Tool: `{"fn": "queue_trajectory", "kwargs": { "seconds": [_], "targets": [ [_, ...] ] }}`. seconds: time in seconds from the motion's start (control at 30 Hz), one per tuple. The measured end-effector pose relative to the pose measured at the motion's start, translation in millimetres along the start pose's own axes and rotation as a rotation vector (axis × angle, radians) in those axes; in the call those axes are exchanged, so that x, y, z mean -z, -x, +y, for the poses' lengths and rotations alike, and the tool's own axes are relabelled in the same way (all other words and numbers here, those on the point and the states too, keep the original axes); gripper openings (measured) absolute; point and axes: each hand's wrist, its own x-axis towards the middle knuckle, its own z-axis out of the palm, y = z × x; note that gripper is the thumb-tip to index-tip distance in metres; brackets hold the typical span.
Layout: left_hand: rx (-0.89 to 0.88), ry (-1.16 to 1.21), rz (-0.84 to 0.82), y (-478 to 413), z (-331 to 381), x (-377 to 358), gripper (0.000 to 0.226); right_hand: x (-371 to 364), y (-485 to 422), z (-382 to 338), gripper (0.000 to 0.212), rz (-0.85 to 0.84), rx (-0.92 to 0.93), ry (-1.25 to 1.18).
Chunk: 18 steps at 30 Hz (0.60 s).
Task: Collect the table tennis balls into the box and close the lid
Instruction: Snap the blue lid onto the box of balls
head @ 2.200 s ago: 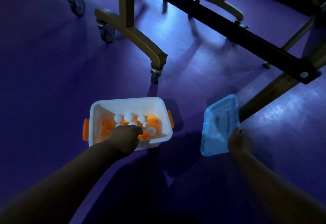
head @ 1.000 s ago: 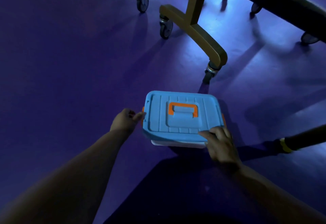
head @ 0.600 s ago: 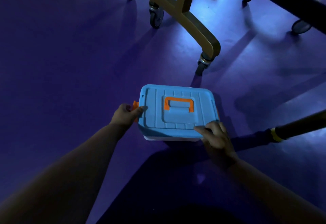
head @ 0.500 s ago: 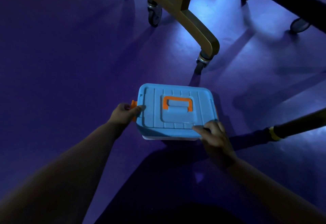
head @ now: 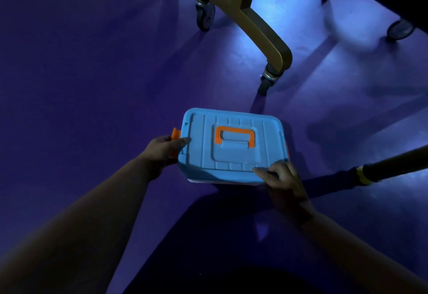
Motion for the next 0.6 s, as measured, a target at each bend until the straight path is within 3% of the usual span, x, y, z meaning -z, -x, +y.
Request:
{"fn": "queue_trajectory", "kwargs": {
  "seconds": [0.07, 0.17, 0.23, 0.3, 0.4, 0.53, 0.6],
  "targets": [
    [-0.009, -0.004, -0.018, 0, 0, 1, 0.013, -1, 1, 1, 0.046, 0.011, 0.015, 0.015],
    [-0.044, -0.032, -0.016, 1, 2, 0, 0.003, 3, -1, 3, 0.025, -0.015, 0.066, -0.019],
    [-0.061, -0.042, 0.005, 2, 3, -1, 0.005, 10, -7, 7, 0.042, -0.077, 0.054, -0.053],
    [-0.064, -0.058, 0.028, 3, 3, -2, 0.006, 16, -18, 12, 0.052, -0.072, -0.103, -0.028],
    [-0.040, -0.083, 0.027, 3, 3, -4, 0.028, 12, -37, 22, 0.065, -0.035, -0.474, -0.063],
    [-0.114, -0.099, 0.101, -1, 4, -11, 0.021, 5, -57, 33, 0.091, -0.140, -0.962, -0.445],
    [-0.161, -0.155, 0.190, -2, 1, -15, 0.017, 0, -60, 34, 0.082, -0.161, -1.132, -0.604]
  ]
}}
